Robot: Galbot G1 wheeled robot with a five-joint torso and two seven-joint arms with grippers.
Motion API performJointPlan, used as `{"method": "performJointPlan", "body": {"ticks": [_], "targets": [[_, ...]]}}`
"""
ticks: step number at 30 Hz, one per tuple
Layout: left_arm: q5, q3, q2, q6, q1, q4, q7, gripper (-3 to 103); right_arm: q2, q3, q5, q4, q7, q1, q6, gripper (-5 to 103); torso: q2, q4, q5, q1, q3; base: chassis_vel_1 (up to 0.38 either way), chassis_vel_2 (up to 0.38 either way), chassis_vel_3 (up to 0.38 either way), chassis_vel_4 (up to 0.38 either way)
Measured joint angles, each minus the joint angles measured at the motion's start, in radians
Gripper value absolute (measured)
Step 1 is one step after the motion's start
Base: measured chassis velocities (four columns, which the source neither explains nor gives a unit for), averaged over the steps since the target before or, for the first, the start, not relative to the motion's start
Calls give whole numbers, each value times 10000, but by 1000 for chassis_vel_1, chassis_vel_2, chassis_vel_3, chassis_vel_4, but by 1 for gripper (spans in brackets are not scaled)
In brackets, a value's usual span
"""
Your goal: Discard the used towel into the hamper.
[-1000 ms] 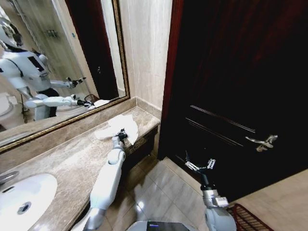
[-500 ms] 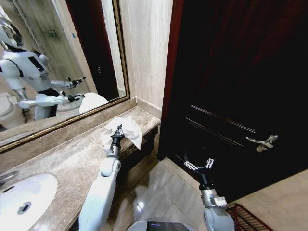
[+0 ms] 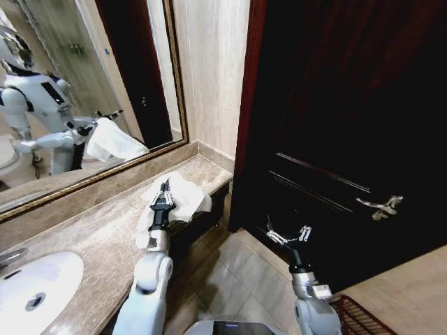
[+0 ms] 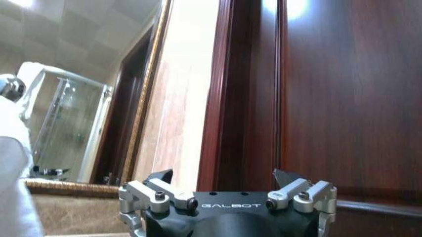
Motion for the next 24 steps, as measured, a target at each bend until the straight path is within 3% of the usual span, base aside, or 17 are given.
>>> {"method": "performJointPlan", "body": {"ticks": [8, 15, 24], "targets": [[108, -277, -221, -151, 1275, -1433, -28, 2, -1, 11, 228, 139, -43, -39, 205, 100, 1, 5, 1, -1, 0, 0, 0, 0, 0], [212, -163, -197, -250, 1290, -1394, 280, 2, -1, 53, 307, 322, -74, -132, 250, 100, 1, 2, 1, 0, 0, -20, -44, -42, -29], [448, 6, 38, -506, 1047, -481, 667, 2, -1, 382, 601, 454, 101, -231, 237, 100, 0, 2, 0, 1, 1, -69, -74, -64, -79]]}}
